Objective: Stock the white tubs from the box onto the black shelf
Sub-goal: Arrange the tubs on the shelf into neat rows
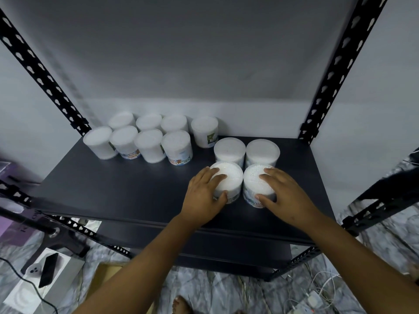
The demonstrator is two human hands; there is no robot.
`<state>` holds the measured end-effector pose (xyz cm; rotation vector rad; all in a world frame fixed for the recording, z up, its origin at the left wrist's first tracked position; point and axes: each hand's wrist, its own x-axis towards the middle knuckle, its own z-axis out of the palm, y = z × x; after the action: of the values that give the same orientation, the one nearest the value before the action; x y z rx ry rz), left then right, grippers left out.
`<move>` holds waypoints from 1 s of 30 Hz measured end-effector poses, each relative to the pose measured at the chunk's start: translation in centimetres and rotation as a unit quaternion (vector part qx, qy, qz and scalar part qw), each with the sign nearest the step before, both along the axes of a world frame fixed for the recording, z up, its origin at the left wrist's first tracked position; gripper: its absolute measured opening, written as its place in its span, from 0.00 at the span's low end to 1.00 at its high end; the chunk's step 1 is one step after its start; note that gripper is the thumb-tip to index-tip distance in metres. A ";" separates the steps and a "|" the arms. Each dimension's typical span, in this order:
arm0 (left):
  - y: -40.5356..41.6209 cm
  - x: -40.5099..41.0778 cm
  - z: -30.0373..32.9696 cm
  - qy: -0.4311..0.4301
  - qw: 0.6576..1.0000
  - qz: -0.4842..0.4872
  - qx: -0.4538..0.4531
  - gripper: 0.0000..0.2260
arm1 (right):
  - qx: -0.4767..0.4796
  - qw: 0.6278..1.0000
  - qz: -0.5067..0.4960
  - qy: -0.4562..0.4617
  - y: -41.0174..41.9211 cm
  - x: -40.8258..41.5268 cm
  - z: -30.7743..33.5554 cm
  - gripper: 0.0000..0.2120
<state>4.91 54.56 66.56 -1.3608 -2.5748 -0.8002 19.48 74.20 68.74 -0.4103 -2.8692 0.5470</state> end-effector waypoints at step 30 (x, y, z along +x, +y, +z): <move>0.0 -0.6 0.0 -0.049 0.998 -0.033 0.008 0.23 | -0.041 0.999 0.004 0.019 0.4 0.0 0.0 0.28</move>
<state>4.34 54.57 66.57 -1.4421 -2.6015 -0.9187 19.44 74.57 68.77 -0.3986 -2.8207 0.6694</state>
